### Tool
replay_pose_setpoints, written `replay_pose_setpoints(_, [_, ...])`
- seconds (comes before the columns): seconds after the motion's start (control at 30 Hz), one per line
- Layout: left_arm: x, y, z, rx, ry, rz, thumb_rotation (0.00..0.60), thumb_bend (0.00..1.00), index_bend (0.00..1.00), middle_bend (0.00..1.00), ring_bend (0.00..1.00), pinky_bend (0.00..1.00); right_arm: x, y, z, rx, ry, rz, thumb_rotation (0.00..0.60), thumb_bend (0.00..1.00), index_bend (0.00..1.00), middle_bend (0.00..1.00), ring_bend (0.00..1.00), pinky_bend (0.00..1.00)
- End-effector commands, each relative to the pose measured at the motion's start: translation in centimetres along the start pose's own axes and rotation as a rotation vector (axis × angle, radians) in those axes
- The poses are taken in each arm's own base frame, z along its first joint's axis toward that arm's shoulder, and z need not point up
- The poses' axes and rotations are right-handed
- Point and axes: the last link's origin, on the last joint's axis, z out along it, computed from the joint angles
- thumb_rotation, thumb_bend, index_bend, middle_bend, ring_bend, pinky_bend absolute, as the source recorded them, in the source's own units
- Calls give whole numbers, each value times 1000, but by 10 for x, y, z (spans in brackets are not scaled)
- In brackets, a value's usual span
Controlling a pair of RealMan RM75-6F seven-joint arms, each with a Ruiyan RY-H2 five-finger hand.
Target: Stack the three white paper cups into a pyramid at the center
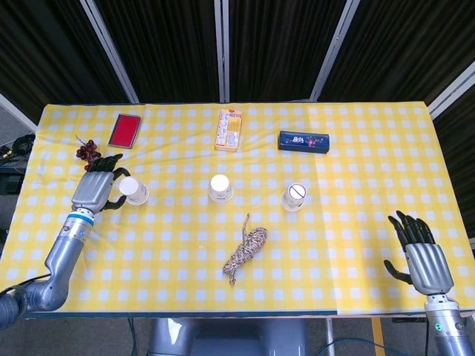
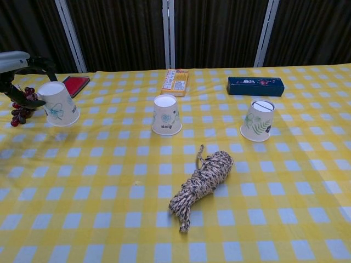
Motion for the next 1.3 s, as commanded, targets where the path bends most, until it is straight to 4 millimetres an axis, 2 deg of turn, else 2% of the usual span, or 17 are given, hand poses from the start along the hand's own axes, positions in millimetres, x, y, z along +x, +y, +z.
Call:
replay_pose_setpoints(0.03, [7,15,11,-28,6,6,600,390,341,0,0,0,0,2,3,-5,-3,1,600,170,14,0,0,0])
replay_pose_setpoints(0.17, [7,40,32,-56,9,10,600,388,338,0,0,0,0,6,8,-19,-5,6,600,170,15,0,0,0])
replay_pose_setpoints(0.53, [-25,98,79,-109,-72,39,600,386,322,0,0,0,-4,23,20,-73,-31,18,600,169,17,0,0,0])
replay_pose_setpoints(0.83, [-37,133,84,-182,-79,14,600,386,323,0,0,0,-4,28,21,-89,-26,21,600,170,17,0,0,0])
replay_pose_setpoints(1.3, [-46,148,82,-221,-109,25,600,358,284,0,0,0,-5,32,21,-106,-34,22,600,169,17,0,0,0])
